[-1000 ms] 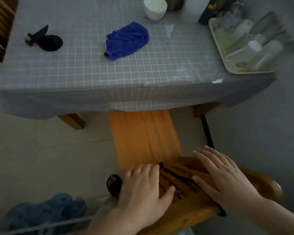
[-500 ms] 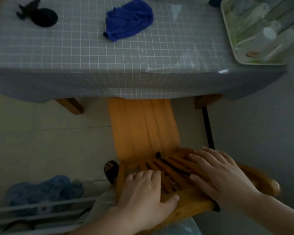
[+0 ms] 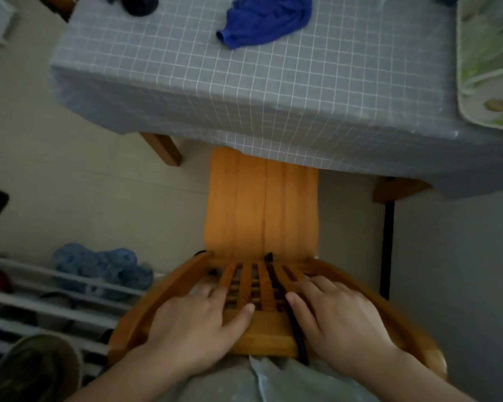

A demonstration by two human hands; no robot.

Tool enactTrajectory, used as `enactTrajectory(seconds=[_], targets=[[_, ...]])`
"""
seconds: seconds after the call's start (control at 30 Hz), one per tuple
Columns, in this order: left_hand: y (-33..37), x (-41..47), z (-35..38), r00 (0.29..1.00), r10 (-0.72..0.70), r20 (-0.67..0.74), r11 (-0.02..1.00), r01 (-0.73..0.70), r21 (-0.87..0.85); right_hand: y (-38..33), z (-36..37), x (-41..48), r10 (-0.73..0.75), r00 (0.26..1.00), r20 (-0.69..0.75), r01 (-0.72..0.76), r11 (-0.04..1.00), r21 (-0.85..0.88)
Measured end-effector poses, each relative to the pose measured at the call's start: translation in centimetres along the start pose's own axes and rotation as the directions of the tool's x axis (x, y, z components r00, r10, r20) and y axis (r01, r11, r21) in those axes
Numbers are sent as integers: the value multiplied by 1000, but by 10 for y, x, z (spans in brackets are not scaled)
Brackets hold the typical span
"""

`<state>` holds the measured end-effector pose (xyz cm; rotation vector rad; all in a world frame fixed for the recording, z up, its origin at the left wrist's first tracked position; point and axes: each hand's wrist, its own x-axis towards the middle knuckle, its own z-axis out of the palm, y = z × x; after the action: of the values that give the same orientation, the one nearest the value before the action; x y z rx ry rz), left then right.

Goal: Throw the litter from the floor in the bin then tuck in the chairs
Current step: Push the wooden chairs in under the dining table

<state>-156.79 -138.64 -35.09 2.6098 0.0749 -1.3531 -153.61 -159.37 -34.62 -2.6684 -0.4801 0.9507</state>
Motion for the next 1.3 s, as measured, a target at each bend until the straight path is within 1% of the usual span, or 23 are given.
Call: enactTrajectory(seconds=[0.07,0.2,0.3,0.43,0.6,0.73,0.97,1.13,1.23,1.3], targets=[[3,-2,3,994,13,-108,999,-8,49,4,4,0,8,1000,-15,-8,1000,-20],[2,-5,4,968,20,-251,996,1,84,5,5,1,28,1000,9,-27,998,-48],[2,-7,5,949,32,-314,998,-11,67,5,6,2,29,999,15,-29,999,-31],[-2,-6,6,935,47,-353,998,-27,60,5,7,2,8,999,31,-8,1000,-17],[-3,-6,9,937,44,-347,997,-18,78,7,10,6,-36,997,69,35,999,16],[-2,-5,9,947,65,-314,993,-29,117,9,9,5,-38,998,52,37,999,28],[4,-7,4,958,49,-282,993,-17,114,8,4,3,-48,998,46,46,998,36],[8,-9,-2,970,66,-232,996,-50,74,11,-6,0,8,999,32,-11,997,75],[15,-2,-19,959,101,-264,992,-77,98,20,-25,6,80,997,1,-80,990,119],[18,1,-33,965,106,-238,991,-85,100,23,-34,10,98,995,27,-101,984,145]])
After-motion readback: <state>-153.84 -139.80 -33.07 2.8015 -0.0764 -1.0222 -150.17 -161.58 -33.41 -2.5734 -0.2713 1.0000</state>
